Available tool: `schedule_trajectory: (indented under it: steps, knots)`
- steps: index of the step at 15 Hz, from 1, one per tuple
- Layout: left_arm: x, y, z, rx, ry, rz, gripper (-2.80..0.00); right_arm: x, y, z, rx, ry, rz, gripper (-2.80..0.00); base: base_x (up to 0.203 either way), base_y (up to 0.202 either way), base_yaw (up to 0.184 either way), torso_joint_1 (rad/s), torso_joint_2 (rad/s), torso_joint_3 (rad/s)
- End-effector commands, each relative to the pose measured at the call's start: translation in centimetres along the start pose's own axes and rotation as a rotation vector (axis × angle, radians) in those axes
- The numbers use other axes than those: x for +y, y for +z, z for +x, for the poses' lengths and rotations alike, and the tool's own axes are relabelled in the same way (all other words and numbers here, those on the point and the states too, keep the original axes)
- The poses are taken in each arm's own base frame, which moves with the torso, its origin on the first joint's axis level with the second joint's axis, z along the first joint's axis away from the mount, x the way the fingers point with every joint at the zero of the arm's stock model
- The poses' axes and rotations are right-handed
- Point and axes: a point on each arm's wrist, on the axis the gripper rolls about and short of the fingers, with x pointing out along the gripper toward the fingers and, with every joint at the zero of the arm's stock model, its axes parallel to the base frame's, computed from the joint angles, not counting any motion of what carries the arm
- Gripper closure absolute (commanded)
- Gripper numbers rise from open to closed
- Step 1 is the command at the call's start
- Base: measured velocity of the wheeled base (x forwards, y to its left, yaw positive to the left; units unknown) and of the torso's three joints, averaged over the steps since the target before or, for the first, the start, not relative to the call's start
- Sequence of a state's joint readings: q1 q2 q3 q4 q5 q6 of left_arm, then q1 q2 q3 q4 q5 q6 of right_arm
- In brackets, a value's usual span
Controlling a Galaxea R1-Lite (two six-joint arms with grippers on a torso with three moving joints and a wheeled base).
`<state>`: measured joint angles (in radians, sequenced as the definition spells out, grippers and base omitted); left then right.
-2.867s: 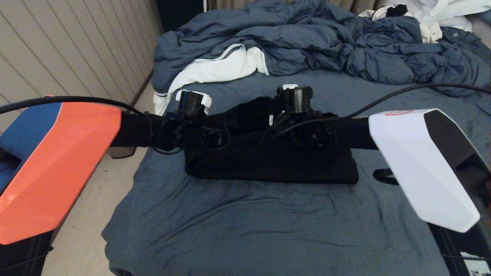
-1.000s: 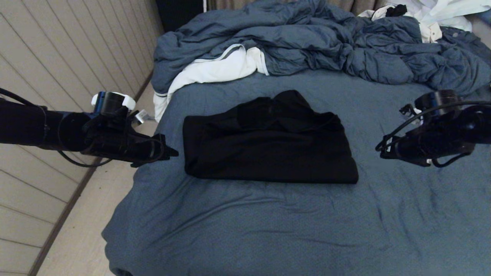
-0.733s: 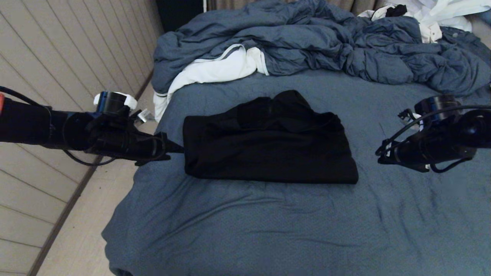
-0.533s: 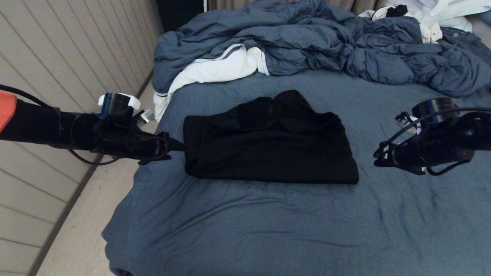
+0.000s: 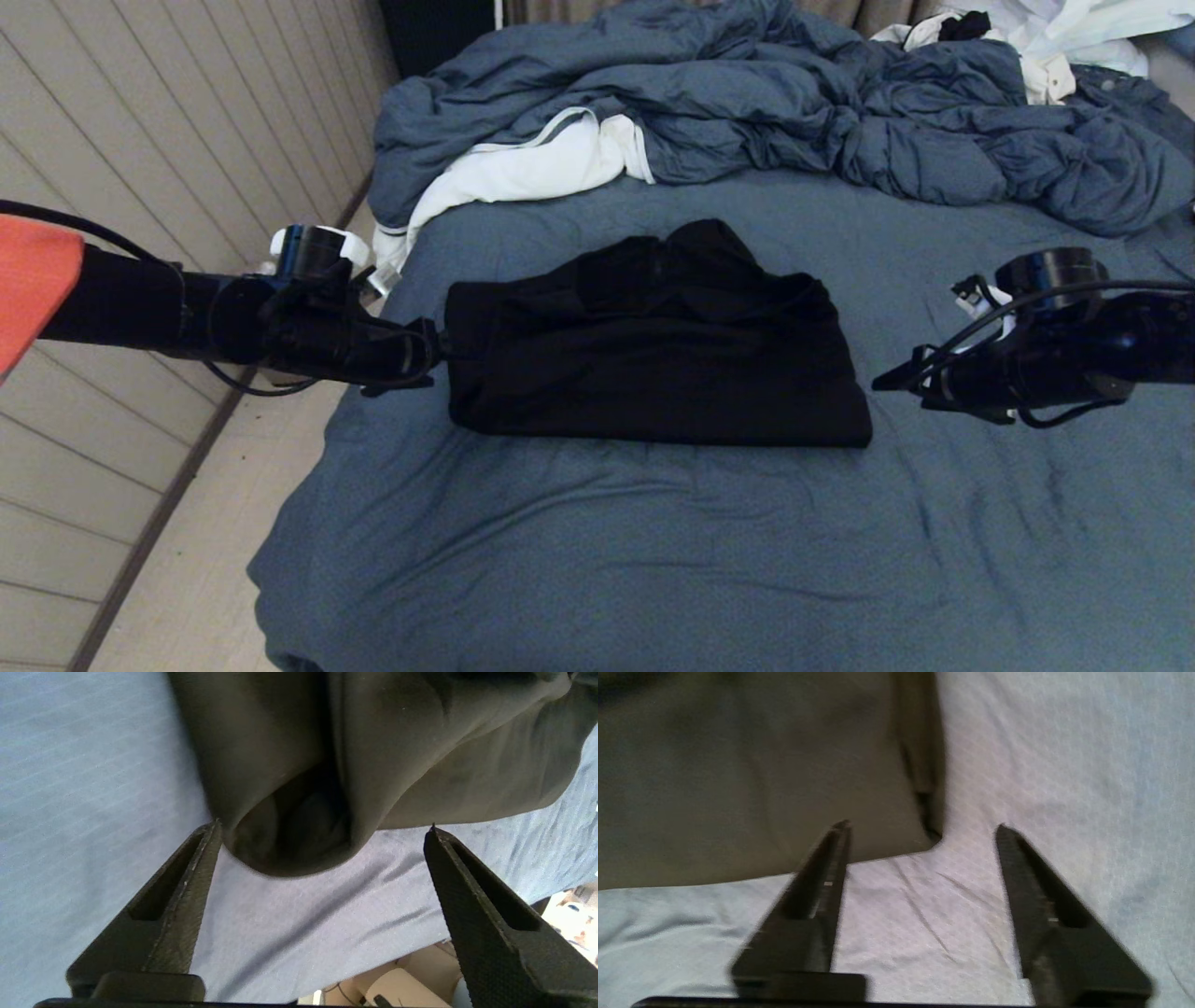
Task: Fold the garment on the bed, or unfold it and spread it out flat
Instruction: Fold the black sweatshirt
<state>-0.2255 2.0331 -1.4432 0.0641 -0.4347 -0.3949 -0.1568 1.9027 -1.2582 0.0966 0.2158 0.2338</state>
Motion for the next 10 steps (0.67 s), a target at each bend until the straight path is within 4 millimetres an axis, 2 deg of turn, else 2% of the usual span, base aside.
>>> schedule_trajectory:
  steps: [1, 5, 10]
  knots:
    - [1.0, -0.3, 1.6, 0.016, 0.006, -0.014, -2.8, -0.5, -0.6, 1.4, 0.02, 0.007, 0.006, -2.8, 0.0, 0.0, 0.0, 0.0, 0.0, 0.0]
    - [1.4, 0.2, 2.9, -0.021, -0.015, -0.006, -2.8, -0.4, -0.3, 1.6, -0.019, 0.043, 0.0, -2.8, 0.0, 0.0, 0.0, 0.0, 0.0, 0.0]
    - [3.3, -2.5, 4.1, 0.051, 0.022, -0.037, -2.8, -0.3, -0.6, 2.0, -0.008, 0.048, 0.002, -2.8, 0.0, 0.0, 0.0, 0.0, 0.0, 0.0]
